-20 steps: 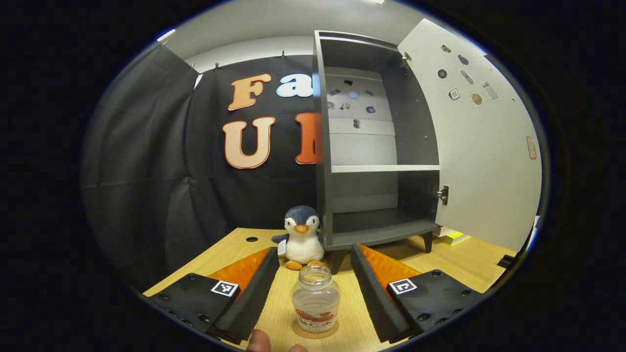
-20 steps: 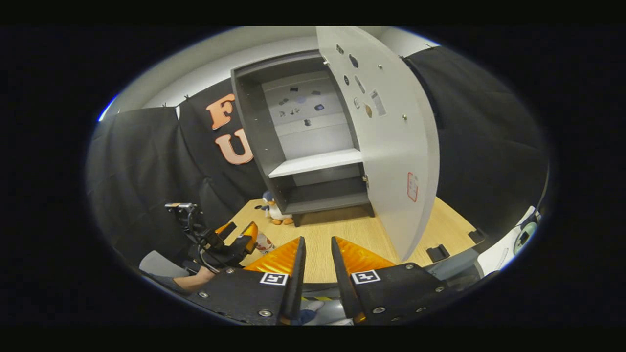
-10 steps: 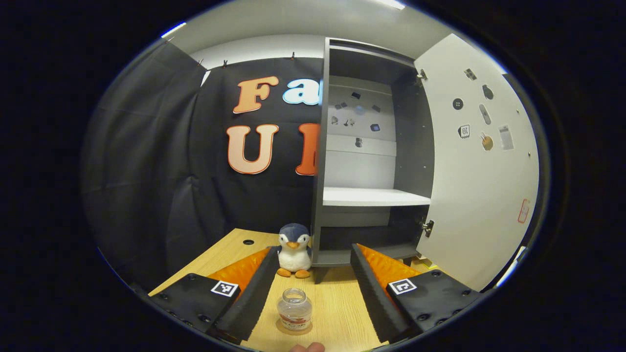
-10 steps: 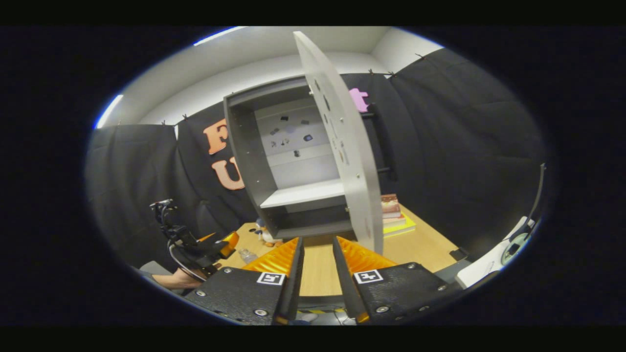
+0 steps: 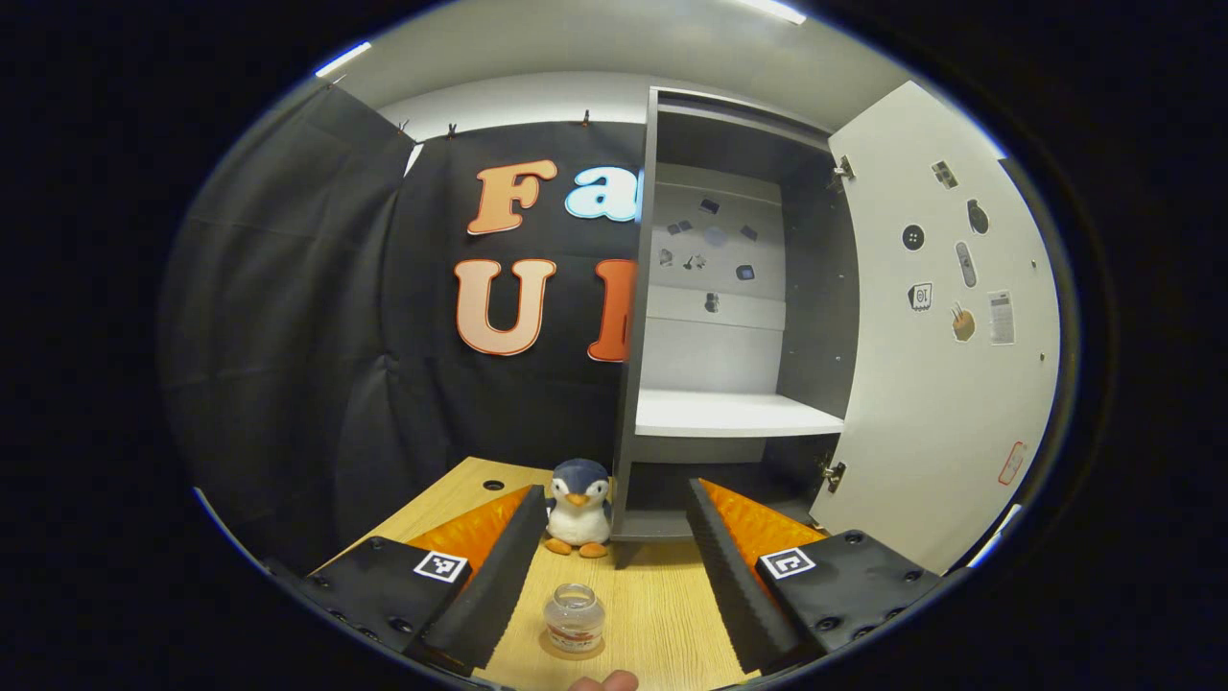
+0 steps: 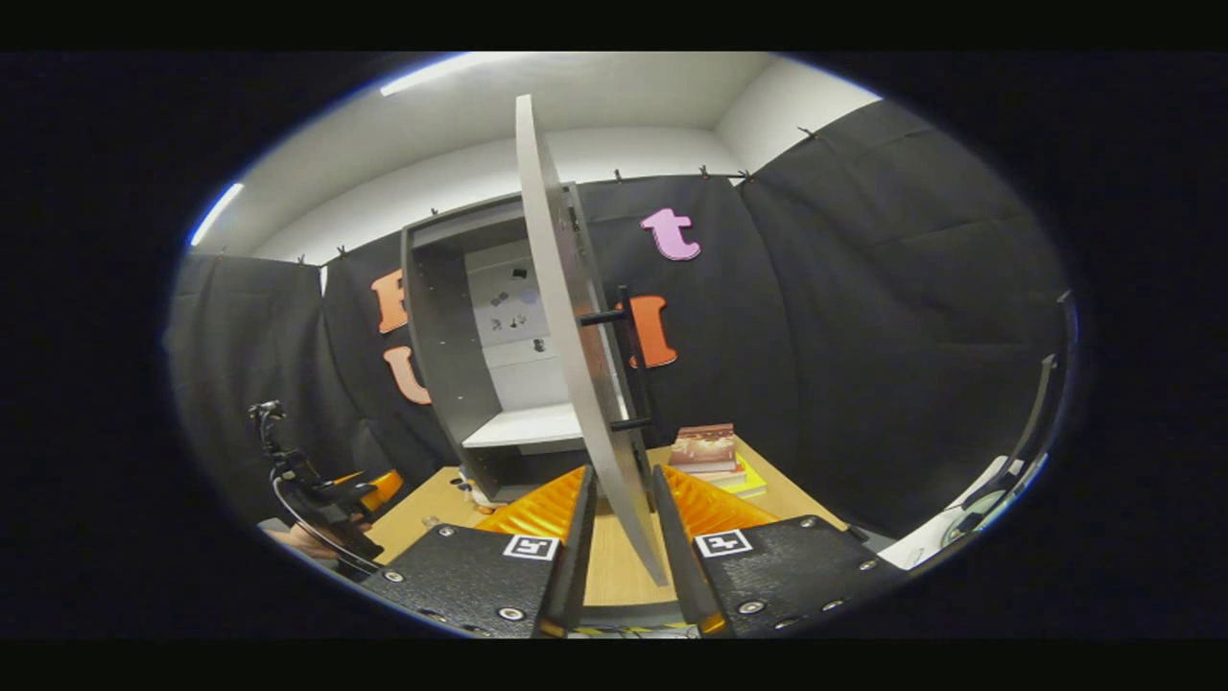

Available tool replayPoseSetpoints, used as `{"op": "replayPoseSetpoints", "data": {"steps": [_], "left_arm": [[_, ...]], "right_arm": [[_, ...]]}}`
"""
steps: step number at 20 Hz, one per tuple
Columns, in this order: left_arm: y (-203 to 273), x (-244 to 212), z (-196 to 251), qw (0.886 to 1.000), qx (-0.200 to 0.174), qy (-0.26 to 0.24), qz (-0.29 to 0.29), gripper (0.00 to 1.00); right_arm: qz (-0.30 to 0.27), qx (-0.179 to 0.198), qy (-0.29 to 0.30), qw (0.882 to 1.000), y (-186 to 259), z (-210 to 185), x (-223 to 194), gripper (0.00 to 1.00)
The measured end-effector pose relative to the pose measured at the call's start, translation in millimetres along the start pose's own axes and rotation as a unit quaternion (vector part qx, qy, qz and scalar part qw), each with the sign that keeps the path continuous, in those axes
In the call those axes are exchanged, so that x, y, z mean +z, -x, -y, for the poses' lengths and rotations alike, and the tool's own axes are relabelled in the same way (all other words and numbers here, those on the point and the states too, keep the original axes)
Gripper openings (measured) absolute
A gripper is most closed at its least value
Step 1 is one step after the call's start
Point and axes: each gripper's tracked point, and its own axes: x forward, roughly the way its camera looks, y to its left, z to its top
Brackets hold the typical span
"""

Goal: Open the cabinet door with the right hand, grasp the bottle in the cabinet with the left hand and place it on the coaster, then close the cabinet door with the right hand.

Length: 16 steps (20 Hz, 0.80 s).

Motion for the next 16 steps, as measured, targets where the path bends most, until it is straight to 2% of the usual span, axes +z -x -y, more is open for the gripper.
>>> {"op": "replayPoseSetpoints", "data": {"steps": [4, 9, 10, 11, 16], "left_arm": [[3, 6, 0, 1.0, 0.001, 0.002, -0.001, 0.95], [0, 12, -9, 1.0, 0.007, -0.011, -0.006, 0.96], [0, 14, -12, 1.0, 0.01, -0.015, -0.005, 0.96], [1, 17, -14, 1.0, 0.012, -0.019, -0.003, 0.95], [-1, 24, -25, 0.999, 0.021, -0.024, 0.002, 0.95]], "right_arm": [[0.007, 0.002, 0.009, 1.0, -28, 12, 13, 0.41], [0.001, 0.011, 0.015, 1.0, -66, 17, 17, 0.51], [0.004, 0.009, 0.019, 1.0, -69, 16, 19, 0.6], [0.005, 0.009, 0.025, 1.0, -70, 16, 19, 0.52], [0.004, 0.023, 0.043, 0.999, -70, -6, 15, 0.52]]}}
